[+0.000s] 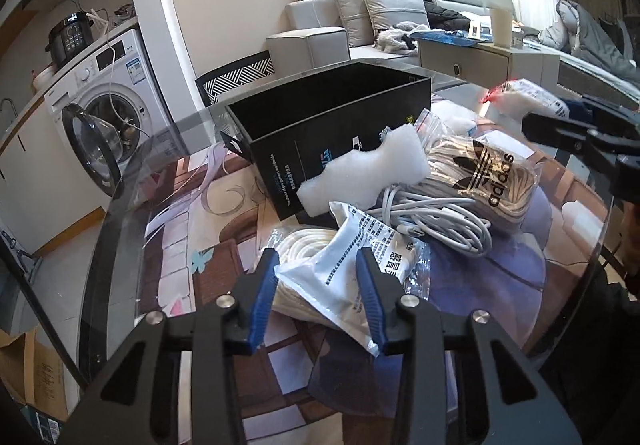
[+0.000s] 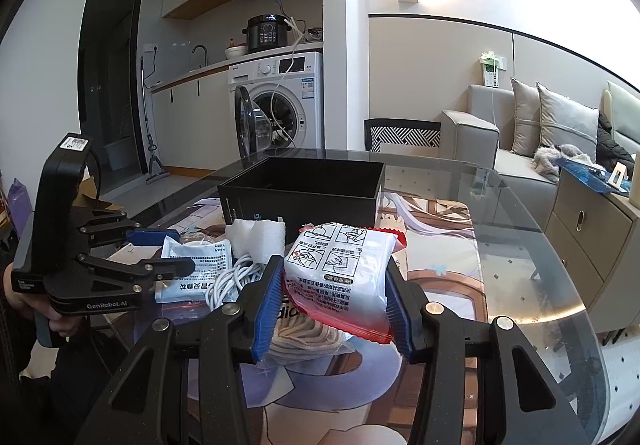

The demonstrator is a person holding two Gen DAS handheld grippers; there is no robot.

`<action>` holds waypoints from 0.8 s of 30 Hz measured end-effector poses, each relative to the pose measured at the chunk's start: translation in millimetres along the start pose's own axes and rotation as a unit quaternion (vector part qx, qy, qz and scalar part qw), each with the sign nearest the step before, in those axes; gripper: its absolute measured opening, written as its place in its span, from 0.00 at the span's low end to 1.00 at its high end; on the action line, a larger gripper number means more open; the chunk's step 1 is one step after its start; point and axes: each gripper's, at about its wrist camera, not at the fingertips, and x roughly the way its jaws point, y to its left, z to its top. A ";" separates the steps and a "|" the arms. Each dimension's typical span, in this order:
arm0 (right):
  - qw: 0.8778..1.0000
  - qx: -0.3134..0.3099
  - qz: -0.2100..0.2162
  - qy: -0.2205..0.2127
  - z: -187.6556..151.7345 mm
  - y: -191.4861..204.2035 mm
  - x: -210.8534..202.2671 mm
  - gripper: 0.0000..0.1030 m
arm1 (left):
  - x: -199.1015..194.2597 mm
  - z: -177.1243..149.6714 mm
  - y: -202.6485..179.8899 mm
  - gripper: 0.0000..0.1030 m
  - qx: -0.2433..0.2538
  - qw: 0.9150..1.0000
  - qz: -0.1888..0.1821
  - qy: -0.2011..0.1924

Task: Organize soft objects
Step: 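Close the left gripper on the white printed packet and lift it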

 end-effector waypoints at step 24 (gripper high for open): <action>1.000 0.002 0.006 0.004 -2.7 0.8 4.9 0.47 | 2.9 1.4 -30.1 0.40 0.112 0.993 -0.009 0.021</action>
